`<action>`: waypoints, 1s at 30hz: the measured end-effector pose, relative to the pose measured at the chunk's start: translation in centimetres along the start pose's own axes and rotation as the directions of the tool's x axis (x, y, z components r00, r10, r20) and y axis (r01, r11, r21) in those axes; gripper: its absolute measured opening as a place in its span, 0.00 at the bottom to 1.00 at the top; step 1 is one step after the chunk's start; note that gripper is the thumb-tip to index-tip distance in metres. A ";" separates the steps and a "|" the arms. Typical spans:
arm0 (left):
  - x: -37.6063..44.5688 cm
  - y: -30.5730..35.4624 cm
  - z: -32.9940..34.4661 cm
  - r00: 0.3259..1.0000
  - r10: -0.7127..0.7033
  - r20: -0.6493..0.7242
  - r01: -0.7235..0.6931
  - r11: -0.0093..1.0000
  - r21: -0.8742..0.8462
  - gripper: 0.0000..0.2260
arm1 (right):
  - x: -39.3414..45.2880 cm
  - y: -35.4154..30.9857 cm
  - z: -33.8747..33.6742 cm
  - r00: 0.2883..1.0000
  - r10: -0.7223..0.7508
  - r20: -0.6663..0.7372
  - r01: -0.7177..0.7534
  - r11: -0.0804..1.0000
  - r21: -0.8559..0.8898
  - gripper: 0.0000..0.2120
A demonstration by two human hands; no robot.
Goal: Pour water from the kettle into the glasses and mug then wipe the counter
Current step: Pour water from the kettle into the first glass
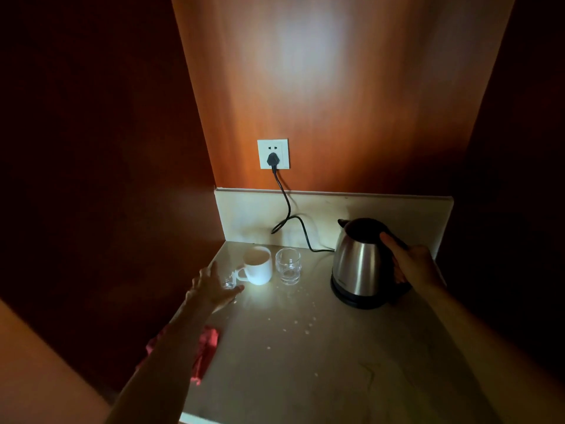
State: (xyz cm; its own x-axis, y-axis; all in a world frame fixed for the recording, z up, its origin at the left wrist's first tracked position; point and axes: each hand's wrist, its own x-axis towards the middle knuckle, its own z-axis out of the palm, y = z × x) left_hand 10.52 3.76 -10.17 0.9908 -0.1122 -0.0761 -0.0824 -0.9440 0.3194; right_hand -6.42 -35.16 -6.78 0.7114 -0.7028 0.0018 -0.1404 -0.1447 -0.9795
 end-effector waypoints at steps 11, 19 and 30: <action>0.7 1.0 0.4 0.986 -0.035 -0.160 0.011 0.989 -0.150 0.31 | -0.1 0.0 0.0 0.999 -0.044 -0.013 0.044 0.999 -0.012 0.29; -4.4 2.6 0.2 0.972 0.108 -0.209 -0.151 0.967 -0.205 0.30 | -0.5 -0.3 0.0 0.999 -0.041 -0.028 0.040 0.999 -0.013 0.28; -9.6 5.0 4.3 0.974 0.181 -0.138 -0.207 0.956 -0.207 0.33 | -1.0 -1.1 -0.7 0.995 0.044 0.092 -0.049 0.997 0.053 0.28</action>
State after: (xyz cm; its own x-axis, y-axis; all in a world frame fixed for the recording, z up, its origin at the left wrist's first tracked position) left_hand 0.15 -1.18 -11.94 0.9646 -0.2377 0.1144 -0.2621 -0.8153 0.5163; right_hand -7.44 -34.75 -5.57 0.7645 -0.6418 -0.0597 -0.1387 -0.0733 -0.9876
